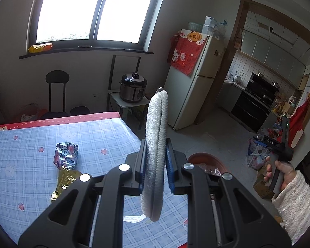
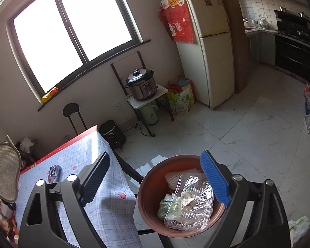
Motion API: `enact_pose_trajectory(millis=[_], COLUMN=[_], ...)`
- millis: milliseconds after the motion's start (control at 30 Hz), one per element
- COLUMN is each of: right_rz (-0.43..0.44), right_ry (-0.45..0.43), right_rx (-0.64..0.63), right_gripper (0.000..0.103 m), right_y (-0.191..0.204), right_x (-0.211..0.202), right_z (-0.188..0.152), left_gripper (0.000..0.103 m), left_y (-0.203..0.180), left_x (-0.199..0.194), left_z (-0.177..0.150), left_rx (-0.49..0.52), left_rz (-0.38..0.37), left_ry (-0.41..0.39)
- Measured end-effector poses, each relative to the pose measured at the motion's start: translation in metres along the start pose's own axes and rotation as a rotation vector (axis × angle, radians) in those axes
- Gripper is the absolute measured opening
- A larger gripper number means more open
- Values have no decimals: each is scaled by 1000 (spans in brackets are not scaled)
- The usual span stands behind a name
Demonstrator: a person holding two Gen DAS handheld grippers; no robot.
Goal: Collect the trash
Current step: 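Carry the bottle and sponge over the brown bucket with both tools, then open the right tool to drop the bottle while the left tool drops the sponge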
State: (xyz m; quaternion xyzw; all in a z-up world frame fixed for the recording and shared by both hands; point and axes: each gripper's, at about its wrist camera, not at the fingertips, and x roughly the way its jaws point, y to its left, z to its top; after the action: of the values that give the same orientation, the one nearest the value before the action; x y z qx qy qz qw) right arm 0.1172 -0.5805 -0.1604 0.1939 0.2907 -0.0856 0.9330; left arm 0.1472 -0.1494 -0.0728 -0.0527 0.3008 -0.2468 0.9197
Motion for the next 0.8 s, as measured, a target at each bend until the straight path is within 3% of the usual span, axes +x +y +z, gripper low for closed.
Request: enact_pose_trajectory(millis=[333, 600, 800], right_rz=[-83, -67, -145], right_ry=[-108, -95, -78], right_rx=[-8, 61, 69], right_gripper=[97, 97, 97], right_y=[-4, -34, -61], right_x=[-67, -99, -114], right_z=[13, 9, 4], left_gripper=[21, 21, 21], left_y=[-44, -109, -165], left_x=[31, 96, 151], left_z=[14, 20, 18], left_rx=[46, 67, 110], left_rz=[-138, -266, -300], left_ry=[11, 68, 106])
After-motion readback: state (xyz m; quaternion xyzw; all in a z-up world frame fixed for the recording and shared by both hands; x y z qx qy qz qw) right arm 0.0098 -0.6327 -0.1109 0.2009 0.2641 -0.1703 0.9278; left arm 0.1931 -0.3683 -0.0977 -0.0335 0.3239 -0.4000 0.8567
